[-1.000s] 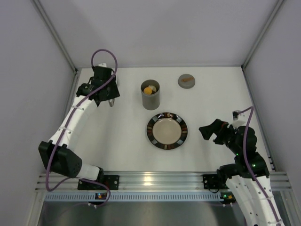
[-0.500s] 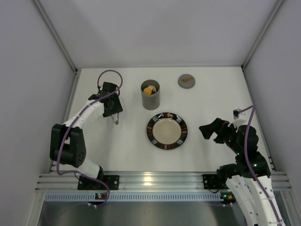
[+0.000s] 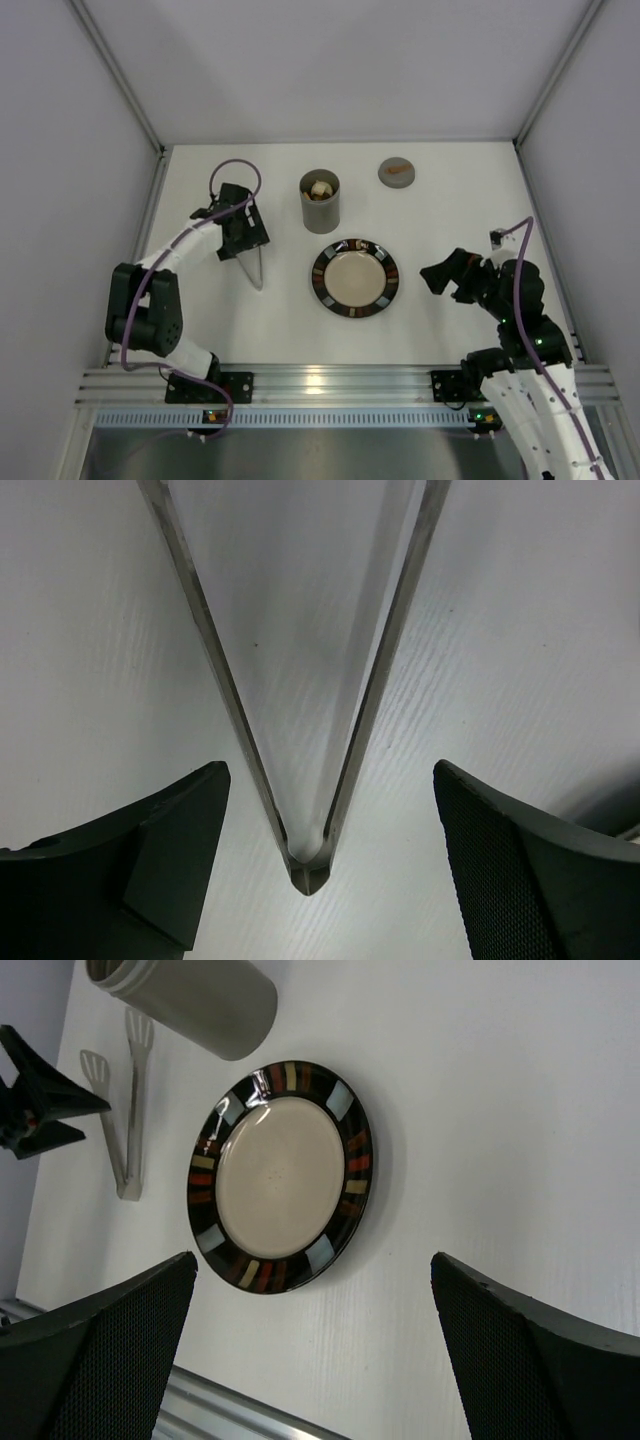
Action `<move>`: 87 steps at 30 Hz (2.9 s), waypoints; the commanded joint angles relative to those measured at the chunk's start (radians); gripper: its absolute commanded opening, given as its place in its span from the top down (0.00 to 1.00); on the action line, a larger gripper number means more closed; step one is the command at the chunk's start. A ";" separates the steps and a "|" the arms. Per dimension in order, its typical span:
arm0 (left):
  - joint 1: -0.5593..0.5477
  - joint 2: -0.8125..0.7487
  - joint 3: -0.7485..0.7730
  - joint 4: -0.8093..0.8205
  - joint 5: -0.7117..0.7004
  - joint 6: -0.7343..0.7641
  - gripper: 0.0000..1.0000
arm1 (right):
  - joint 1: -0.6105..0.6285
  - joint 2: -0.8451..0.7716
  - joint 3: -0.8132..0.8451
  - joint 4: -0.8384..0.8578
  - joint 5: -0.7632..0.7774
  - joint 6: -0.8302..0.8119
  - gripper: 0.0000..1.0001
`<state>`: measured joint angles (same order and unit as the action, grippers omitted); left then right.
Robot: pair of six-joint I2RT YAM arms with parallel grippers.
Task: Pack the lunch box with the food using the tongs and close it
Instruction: Place the clamp at the center of the board, then move the box lid to the center of the board.
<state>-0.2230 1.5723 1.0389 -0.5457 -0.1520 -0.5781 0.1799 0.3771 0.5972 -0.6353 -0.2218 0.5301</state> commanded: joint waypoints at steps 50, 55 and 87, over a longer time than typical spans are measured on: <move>-0.180 -0.750 -0.123 -0.080 0.124 0.271 0.11 | 0.076 2.160 1.702 0.310 0.366 -0.127 0.16; -0.180 -0.745 -0.125 -0.079 0.137 0.273 0.11 | 0.075 2.169 1.713 0.284 0.407 -0.163 0.14; -0.180 -0.718 -0.129 -0.082 0.146 0.274 0.12 | 0.078 2.153 1.634 0.057 0.409 -0.321 0.11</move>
<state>-0.4011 0.8558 0.9192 -0.6731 -0.0154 -0.3138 0.2382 2.5965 2.3093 -0.4843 0.1875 0.2398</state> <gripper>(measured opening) 0.878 0.893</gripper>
